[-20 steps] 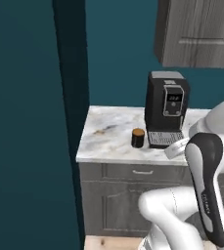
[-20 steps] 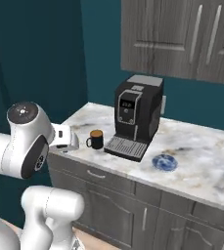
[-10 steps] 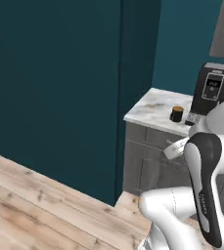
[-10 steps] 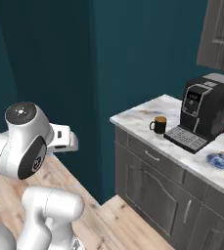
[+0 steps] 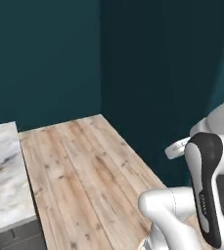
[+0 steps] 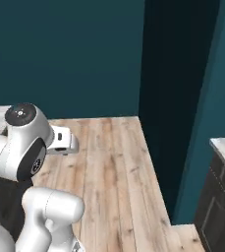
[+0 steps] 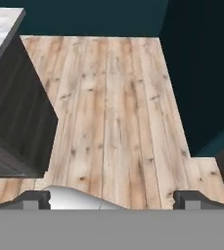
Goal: Take a sugar cube from the saucer and place it inside the coffee. Then, grab milk from the fridge and place it next to the coffee on the counter to sweeten the coffee.
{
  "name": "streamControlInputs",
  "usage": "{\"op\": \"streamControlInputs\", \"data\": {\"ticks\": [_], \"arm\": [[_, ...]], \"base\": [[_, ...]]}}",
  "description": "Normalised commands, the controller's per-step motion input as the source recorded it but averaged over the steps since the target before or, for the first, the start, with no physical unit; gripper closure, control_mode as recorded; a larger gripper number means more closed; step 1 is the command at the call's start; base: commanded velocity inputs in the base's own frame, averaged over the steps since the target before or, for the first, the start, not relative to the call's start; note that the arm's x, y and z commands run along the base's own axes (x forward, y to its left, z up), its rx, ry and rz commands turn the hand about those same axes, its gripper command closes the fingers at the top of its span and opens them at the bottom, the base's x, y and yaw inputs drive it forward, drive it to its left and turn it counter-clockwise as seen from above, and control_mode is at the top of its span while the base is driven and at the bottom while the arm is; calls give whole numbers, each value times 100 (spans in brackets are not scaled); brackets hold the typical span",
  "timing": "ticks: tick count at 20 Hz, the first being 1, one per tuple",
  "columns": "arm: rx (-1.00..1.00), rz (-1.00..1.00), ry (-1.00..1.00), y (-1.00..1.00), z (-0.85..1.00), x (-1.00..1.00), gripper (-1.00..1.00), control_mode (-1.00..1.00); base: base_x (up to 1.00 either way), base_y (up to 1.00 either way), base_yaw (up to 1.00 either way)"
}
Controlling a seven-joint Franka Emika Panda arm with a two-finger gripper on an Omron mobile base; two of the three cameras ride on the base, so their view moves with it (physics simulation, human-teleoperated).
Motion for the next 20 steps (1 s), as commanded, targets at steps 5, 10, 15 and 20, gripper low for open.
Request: {"op": "streamControlInputs", "data": {"ticks": [5, 10, 15, 20], "arm": [[0, 0, 0, 0, 0, 0, -100, 100], [0, 0, 0, 0, 0, 0, -100, 100], [0, 0, 0, 0, 0, 0, -100, 100], [0, 0, 0, 0, 0, 0, -100, 100]], "base": [[-9, 0, 100], [-10, 0, 100], [-10, 0, 100], [-7, 0, 100]]}}
